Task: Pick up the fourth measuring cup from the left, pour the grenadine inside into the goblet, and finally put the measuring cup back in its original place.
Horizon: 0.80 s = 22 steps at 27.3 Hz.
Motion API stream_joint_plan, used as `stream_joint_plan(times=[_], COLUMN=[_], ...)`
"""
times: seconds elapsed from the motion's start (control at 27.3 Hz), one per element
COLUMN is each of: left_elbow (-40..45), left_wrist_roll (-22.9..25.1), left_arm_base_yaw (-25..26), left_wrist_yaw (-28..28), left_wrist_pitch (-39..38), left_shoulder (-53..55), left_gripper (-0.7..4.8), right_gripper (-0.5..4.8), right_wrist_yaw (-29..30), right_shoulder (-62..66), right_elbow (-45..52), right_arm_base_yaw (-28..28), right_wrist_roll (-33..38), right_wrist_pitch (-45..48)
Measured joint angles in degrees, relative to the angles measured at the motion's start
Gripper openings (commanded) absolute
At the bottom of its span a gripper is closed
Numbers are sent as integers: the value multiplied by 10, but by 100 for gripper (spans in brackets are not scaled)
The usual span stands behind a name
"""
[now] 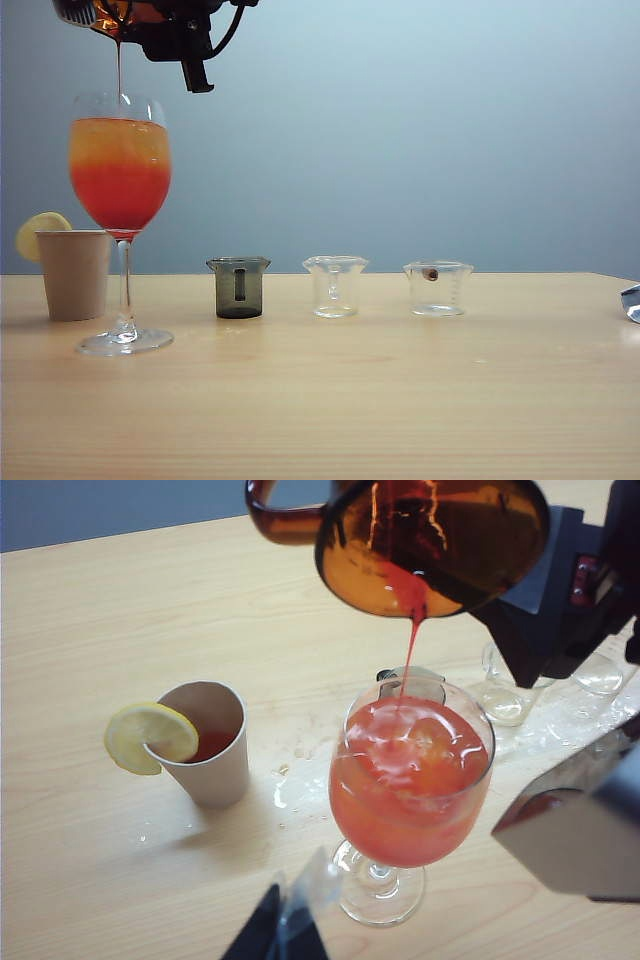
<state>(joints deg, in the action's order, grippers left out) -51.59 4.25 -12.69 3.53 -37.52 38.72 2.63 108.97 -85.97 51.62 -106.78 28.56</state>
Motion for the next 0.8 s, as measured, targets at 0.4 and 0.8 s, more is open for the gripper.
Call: stream_joint_plan(times=[0.4, 0.8], left_elbow=[0, 0], left_wrist_roll=[0, 0], left_arm_base_yaw=[0, 0], left_wrist_yaw=[0, 0], left_wrist_pitch=[0, 0], left_shoulder=[0, 0], left_gripper=[-4, -4], right_gripper=[119, 102], right_wrist_yaw=[-29, -41], right_shoulder=[0, -25], right_elbow=[0, 0], right_arm_base_yaw=[9, 6], right_wrist_roll=[85, 187], right_wrist_pitch=[-4, -106])
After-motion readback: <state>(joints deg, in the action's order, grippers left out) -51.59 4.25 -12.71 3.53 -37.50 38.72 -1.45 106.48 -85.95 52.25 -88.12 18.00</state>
